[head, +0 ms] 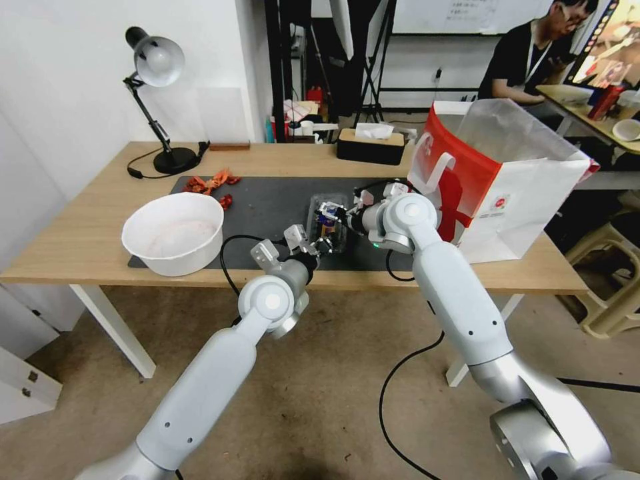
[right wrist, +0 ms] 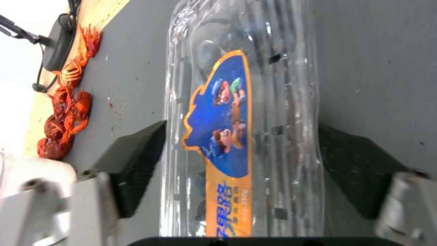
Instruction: Close the takeout container lid, then place the container into the takeout bag.
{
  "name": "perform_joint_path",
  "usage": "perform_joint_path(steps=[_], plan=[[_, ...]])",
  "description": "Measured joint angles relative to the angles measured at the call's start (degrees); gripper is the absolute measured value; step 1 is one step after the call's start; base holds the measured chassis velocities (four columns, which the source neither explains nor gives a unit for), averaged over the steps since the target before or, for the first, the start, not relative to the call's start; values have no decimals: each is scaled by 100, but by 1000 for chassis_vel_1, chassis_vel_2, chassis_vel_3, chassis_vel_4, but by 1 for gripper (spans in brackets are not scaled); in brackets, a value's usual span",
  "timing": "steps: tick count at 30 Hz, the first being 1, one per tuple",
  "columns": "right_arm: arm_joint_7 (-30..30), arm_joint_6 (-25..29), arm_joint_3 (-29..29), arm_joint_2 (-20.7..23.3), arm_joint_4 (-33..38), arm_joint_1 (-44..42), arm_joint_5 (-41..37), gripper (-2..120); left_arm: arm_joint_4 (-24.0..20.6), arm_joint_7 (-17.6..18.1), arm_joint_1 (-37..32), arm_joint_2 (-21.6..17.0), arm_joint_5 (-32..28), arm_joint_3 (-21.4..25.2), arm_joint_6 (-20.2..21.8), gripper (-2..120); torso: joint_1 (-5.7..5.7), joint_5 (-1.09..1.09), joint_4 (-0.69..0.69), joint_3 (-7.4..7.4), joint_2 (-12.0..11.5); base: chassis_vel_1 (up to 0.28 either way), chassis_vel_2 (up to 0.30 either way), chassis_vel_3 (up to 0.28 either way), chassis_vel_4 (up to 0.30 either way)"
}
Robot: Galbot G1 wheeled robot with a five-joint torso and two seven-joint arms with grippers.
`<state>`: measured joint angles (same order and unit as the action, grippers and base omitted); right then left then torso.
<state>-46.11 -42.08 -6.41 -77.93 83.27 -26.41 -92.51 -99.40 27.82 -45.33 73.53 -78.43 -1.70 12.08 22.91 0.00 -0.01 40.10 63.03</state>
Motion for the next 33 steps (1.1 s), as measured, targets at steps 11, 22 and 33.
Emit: perform_joint_path(steps=[11,22,33], plan=[[-32,3,-61,18,-37,-52,-30,38,-57,5,-28,-4,-14,6,-1,0,0,0,1,1,0,0,0,0,0],[-46,8,-100,6,-43,-53,-42,3,-265,-7,-154,-115,-17,111,-19,0,1,1,2,1,0,0,0,0,0],[-71,9,-156,74,29,-83,-149,0,-1028,-336,-907,-693,400,711,-169,1,1,0,0,1,0,0,0,0,0]])
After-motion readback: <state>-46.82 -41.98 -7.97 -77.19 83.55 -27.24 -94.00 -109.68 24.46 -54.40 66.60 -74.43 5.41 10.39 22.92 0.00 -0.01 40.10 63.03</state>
